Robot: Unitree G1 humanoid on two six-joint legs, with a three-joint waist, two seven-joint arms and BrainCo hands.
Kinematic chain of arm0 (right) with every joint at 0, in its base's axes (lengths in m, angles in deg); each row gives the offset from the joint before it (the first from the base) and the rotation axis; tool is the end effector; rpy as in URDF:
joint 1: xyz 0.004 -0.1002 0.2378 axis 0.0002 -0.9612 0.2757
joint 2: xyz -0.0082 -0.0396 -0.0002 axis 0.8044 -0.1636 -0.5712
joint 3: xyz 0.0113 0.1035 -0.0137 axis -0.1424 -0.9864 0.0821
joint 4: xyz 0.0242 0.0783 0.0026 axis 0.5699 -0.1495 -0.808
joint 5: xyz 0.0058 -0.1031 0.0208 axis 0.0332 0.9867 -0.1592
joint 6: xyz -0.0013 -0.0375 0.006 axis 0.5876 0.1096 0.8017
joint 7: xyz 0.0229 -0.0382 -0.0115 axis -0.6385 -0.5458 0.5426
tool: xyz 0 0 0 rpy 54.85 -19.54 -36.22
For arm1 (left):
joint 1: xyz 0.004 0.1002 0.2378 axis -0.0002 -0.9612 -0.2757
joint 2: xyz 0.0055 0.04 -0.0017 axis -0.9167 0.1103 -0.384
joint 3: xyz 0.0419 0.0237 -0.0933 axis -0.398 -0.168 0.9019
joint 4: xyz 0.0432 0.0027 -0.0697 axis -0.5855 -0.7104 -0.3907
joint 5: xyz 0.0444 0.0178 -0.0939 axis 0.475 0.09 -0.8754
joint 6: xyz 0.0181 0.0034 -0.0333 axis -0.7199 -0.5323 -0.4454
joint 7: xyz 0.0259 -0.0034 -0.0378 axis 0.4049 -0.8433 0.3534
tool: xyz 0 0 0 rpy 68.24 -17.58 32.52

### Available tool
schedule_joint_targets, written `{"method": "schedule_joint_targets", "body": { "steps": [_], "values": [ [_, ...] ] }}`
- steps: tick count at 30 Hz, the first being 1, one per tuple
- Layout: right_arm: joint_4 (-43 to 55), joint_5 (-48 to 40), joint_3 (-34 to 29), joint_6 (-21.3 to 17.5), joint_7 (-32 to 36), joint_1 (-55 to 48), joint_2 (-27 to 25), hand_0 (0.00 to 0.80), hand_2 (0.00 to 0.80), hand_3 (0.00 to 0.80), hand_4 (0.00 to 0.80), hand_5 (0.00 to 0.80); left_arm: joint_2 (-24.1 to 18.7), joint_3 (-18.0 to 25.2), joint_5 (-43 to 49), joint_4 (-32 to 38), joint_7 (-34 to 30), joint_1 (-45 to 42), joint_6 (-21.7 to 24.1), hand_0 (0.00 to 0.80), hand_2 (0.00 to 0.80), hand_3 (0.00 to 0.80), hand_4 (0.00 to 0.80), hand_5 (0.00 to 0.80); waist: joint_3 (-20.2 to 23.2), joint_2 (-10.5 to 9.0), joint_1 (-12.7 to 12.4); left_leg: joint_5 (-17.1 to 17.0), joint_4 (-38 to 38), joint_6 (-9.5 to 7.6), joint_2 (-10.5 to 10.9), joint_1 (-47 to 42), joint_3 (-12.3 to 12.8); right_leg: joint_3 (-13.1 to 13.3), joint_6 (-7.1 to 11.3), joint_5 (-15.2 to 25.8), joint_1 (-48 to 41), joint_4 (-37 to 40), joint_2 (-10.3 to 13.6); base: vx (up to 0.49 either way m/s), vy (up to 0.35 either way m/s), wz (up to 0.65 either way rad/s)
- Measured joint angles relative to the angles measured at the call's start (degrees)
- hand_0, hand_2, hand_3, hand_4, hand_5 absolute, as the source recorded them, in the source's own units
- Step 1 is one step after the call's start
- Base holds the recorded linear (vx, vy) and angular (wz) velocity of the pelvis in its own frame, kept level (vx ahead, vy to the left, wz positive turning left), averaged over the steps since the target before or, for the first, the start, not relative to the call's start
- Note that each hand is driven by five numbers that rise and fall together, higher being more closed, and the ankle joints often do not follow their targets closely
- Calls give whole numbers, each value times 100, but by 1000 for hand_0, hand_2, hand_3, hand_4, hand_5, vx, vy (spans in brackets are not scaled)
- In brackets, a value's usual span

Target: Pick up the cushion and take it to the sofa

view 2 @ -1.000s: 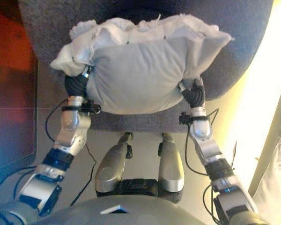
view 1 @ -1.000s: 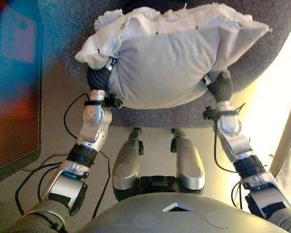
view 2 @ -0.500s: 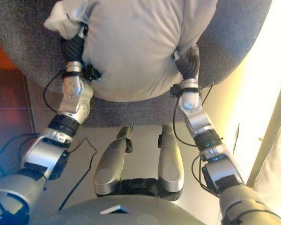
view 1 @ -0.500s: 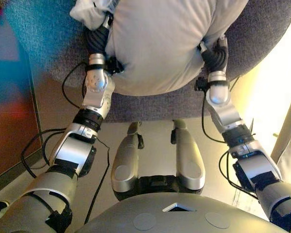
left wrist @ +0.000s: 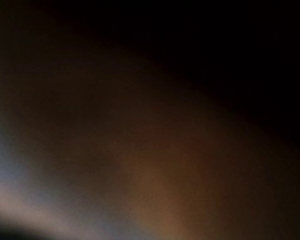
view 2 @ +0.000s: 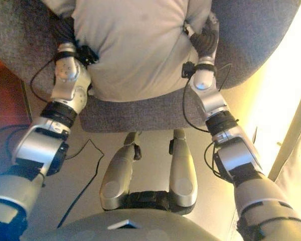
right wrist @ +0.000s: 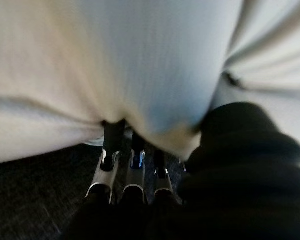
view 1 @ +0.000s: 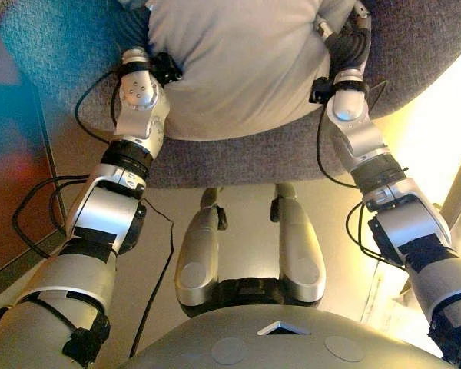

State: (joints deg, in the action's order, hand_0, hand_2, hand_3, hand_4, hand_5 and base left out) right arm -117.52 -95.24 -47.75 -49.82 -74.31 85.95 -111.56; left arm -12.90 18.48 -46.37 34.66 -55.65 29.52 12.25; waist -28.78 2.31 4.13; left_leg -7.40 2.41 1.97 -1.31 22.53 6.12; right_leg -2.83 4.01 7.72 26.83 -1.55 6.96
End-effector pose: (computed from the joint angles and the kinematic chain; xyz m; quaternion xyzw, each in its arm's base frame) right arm 0.3449 -0.1460 0.1621 -0.0521 -0.1701 -0.1432 0.9736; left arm 0.3553 0.1772 0.1644 -0.0339 -0.2008 0.1511 0.9673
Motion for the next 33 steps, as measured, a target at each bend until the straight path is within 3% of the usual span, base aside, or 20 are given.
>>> {"method": "schedule_joint_targets", "body": {
  "steps": [12,20,23,28,33],
  "values": [
    [-170,-290,-493,-35,-24,-64,-422,0,0,0,0,0,-282,568,-649,-191,76,-559,-207,0,0,0,0,0,-20,91,-45,-41,5,-13,35,6,-5,-12,5,1,14,-35,40,-11,26,1],
    [50,-310,-696,-144,56,-604,-491,0,0,0,0,0,-24,871,-1093,-198,78,-1110,-864,0,0,0,0,0,-83,326,-29,-42,31,-10,16,-568,-20,-107,2,-2,-570,-8,36,12,3,1],
    [381,-161,-892,-147,75,-1049,-644,0,0,0,0,0,156,1258,-1195,-202,88,-1588,-981,0,0,0,0,0,-74,349,-31,-32,59,3,2,-827,-53,-194,26,-24,-880,92,36,64,7,4],
    [1077,273,-1874,-273,77,-2106,-1013,0,0,0,0,0,4,2608,-1585,-812,447,-2919,-1197,0,0,0,0,0,-46,404,-42,2,132,50,-51,-1076,-143,-396,-9,-15,-1216,208,21,110,17,11],
    [1190,384,-3047,-247,143,-3390,-1125,0,0,0,0,0,55,3009,-1489,-908,412,-4381,-1363,0,0,0,0,0,62,399,-183,6,252,46,-22,-1485,-143,-513,-7,37,-1785,541,35,146,31,13]
  ]
}}
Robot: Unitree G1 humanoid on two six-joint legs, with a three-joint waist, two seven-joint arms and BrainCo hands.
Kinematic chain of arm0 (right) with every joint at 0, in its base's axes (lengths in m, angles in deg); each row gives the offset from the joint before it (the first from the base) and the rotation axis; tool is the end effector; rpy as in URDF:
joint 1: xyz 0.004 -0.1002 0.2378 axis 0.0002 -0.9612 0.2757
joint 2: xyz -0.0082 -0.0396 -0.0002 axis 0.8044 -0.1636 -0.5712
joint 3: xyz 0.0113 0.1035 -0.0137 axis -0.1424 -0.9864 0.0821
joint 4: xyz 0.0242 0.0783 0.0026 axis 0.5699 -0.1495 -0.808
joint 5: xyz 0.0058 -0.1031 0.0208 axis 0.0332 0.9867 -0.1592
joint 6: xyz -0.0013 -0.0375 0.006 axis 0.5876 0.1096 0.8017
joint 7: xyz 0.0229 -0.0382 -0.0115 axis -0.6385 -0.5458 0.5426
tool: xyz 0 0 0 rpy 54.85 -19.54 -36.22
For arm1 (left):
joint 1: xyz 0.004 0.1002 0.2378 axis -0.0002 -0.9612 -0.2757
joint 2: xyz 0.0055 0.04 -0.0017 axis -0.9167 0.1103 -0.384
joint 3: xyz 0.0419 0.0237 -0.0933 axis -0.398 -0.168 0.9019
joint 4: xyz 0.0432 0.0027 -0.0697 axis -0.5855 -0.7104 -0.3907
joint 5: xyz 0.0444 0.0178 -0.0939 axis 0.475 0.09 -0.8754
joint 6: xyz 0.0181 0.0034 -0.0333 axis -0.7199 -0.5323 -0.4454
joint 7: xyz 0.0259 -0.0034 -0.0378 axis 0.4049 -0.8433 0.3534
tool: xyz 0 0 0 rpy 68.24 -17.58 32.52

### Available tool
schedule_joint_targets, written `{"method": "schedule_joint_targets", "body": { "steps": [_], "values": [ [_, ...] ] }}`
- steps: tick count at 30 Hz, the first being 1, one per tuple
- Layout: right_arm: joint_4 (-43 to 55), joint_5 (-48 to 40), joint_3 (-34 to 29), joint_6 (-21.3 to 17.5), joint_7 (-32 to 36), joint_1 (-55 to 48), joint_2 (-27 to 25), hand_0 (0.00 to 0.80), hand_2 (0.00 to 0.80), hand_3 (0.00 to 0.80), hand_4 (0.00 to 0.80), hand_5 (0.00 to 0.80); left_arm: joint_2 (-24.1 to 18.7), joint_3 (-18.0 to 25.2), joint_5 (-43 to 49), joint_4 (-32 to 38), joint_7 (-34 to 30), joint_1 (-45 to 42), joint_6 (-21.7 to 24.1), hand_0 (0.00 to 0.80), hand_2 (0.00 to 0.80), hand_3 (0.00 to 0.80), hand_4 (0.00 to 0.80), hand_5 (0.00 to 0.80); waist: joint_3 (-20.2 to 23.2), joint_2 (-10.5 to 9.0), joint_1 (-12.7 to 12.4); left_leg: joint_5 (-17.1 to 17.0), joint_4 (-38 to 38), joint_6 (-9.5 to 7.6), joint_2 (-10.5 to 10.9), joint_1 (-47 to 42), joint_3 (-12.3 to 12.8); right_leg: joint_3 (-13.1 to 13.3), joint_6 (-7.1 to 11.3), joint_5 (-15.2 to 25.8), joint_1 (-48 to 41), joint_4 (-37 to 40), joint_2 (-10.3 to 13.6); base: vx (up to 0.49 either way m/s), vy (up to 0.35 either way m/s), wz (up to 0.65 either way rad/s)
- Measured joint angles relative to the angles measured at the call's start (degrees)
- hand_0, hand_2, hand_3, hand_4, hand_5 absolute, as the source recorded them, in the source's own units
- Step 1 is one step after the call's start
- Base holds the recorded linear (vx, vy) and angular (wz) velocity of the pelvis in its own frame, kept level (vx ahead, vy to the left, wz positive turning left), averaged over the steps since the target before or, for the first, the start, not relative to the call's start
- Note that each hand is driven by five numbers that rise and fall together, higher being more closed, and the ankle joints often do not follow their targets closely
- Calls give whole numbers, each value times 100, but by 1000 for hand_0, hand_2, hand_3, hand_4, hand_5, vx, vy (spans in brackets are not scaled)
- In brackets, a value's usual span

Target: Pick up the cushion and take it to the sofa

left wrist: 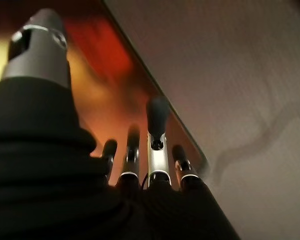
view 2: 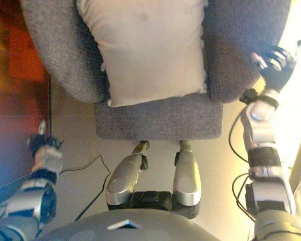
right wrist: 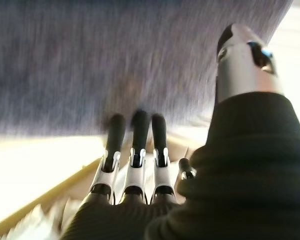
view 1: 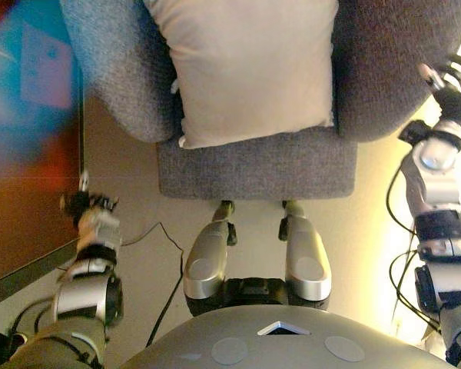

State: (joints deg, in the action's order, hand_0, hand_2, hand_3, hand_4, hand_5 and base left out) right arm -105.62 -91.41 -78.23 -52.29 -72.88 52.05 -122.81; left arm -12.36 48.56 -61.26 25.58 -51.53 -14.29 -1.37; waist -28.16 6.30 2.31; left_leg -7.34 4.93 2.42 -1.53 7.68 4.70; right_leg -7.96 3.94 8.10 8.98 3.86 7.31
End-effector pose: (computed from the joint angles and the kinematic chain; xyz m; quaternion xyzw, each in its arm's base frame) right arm 0.2497 -0.3027 0.0987 -0.0781 -0.1132 -0.3828 0.9135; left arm 0.1675 0.3046 -0.0488 -0.1649 0.2550 0.5446 0.7818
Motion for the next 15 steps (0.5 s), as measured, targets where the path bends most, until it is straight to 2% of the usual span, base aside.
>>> {"method": "schedule_joint_targets", "body": {
  "steps": [2,6,9,11,15],
  "values": [
    [-125,27,-312,9,131,-511,213,0,0,0,0,0,80,181,27,-9,-89,-409,-98,0,0,0,0,0,182,-97,-10,45,0,18,-14,-154,5,-32,2,-16,-211,90,-18,177,65,5],
    [-547,237,-503,98,383,-1443,688,0,0,0,0,0,260,164,726,-340,-495,-922,-408,0,0,0,0,0,804,-332,104,234,10,58,-48,-617,53,-27,25,-167,-684,123,-43,255,78,-4],
    [-928,369,-479,234,626,-2245,1079,0,0,0,0,0,433,127,1270,-689,-807,-1356,-698,0,0,0,0,0,1550,-544,167,419,34,74,-59,-918,167,34,83,-335,-931,118,-46,164,69,-15],
    [-1170,372,-462,366,772,-2638,1258,0,0,0,0,0,523,-15,1652,-756,-942,-1514,-860,0,0,0,0,0,1733,-663,182,458,37,45,-51,-1078,210,98,88,-349,-1090,117,-43,118,19,-17],
    [-2520,373,-199,574,1109,-2923,1607,0,0,0,0,0,690,-371,2264,-1091,-1087,-1660,-951,0,0,0,0,0,1936,-771,155,559,41,7,-46,-1342,296,130,112,-418,-1286,30,-22,41,-51,-8]
  ]
}}
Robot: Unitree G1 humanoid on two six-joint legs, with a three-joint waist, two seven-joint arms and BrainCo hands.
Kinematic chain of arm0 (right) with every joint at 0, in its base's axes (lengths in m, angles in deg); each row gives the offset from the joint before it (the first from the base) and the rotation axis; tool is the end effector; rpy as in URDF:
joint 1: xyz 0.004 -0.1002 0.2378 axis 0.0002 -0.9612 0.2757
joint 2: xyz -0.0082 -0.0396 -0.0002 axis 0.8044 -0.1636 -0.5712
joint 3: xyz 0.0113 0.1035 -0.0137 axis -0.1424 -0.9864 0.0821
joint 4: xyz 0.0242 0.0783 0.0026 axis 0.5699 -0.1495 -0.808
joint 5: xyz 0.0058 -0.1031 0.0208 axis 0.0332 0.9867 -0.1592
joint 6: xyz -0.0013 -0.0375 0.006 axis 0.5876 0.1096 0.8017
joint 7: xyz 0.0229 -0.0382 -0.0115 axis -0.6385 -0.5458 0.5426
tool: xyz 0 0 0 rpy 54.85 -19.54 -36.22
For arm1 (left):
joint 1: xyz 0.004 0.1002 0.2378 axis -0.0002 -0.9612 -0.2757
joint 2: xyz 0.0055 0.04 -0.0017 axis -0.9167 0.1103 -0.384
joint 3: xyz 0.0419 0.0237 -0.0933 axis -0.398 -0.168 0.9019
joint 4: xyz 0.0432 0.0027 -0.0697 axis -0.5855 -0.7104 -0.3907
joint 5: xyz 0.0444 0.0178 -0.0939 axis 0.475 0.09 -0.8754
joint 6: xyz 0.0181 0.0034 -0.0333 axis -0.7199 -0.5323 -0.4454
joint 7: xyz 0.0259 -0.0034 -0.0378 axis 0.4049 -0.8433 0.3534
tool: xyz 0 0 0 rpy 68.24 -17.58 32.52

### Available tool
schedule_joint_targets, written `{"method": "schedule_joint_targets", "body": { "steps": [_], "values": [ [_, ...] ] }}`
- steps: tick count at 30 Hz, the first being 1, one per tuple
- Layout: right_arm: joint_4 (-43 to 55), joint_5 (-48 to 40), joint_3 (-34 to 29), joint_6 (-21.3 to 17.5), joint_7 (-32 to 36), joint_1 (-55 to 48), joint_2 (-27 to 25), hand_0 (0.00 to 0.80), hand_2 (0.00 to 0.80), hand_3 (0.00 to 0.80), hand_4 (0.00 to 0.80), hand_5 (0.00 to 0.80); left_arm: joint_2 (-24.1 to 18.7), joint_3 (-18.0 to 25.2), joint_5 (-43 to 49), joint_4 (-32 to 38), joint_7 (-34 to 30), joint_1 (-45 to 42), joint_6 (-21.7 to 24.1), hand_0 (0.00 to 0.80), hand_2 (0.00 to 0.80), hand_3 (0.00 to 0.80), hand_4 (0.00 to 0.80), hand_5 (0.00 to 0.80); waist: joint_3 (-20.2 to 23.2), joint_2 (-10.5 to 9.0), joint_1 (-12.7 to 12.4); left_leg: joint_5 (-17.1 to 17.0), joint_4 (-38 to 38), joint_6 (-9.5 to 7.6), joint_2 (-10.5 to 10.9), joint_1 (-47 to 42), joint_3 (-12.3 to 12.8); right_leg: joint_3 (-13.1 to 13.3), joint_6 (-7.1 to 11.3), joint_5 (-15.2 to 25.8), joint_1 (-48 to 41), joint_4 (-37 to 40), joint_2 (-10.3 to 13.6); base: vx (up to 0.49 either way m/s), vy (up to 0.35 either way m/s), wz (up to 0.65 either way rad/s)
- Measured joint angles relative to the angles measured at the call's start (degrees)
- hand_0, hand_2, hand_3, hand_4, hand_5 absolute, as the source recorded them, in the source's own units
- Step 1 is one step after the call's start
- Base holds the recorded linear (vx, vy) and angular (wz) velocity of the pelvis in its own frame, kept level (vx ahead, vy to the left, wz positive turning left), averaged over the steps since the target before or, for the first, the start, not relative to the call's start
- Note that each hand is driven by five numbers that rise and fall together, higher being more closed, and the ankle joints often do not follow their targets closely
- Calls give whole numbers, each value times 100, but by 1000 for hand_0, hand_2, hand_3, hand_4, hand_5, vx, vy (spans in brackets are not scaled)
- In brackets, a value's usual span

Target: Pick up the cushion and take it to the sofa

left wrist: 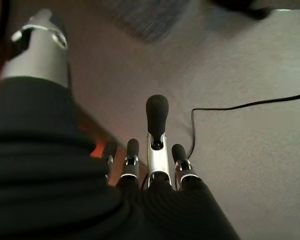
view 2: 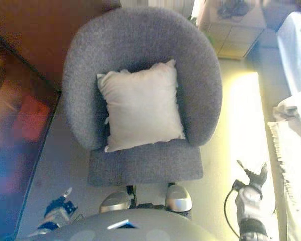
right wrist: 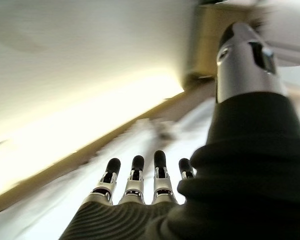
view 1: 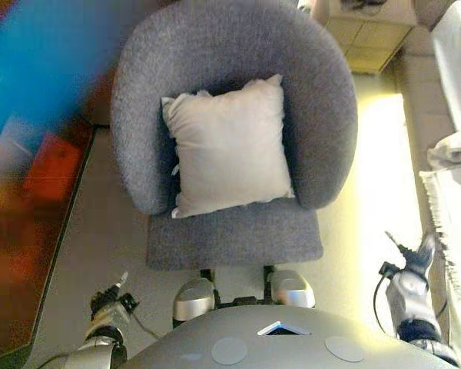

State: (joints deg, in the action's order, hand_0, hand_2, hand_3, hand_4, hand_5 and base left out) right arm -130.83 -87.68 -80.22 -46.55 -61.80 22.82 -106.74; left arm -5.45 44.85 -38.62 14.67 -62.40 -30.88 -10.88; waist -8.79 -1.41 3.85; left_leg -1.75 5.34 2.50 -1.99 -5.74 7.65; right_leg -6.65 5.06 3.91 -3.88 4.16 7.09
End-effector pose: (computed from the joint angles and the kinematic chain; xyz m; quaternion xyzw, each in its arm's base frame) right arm 0.0542 -0.2835 -0.0881 -0.0811 0.4115 -0.3834 0.8228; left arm 0.0289 0.2628 -0.1161 -0.0055 0.5616 0.3905 0.7295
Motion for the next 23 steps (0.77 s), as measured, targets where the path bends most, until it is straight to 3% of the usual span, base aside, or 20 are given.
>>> {"method": "schedule_joint_targets", "body": {
  "steps": [5,9,12,15,23],
  "values": [
    [-1606,99,677,232,526,150,565,0,0,0,0,0,356,-751,258,-475,-504,-63,-313,0,0,0,0,0,332,70,-53,5,1,-6,-15,-100,-35,-23,4,-20,-88,16,-12,-20,-106,2],
    [-2196,61,1018,543,743,293,907,0,0,0,0,0,609,-1047,471,-653,-917,-26,-625,0,0,0,0,0,502,105,-150,8,0,-1,-43,-192,-34,-22,-33,-42,-175,21,-43,-30,-64,0],
    [-2275,108,1243,655,895,341,946,0,0,0,0,0,563,-1133,471,-648,-1210,-12,-786,0,0,0,0,0,576,116,-173,17,2,13,-72,-272,-31,-35,-72,-68,-252,25,-68,-16,-33,0],
    [-2276,198,1363,672,944,350,928,0,0,0,0,0,506,-1313,442,-640,-1233,-13,-888,0,0,0,0,0,643,123,-178,18,2,15,-84,-300,-51,-51,-81,-74,-301,28,-81,-10,-20,3],
    [-2281,332,1495,672,954,363,880,0,0,0,0,0,488,-1315,256,-640,-1233,-21,-1162,0,0,0,0,0,764,146,-178,24,2,19,-87,-374,-67,-98,-81,-70,-422,109,-85,0,0,0]
  ]
}}
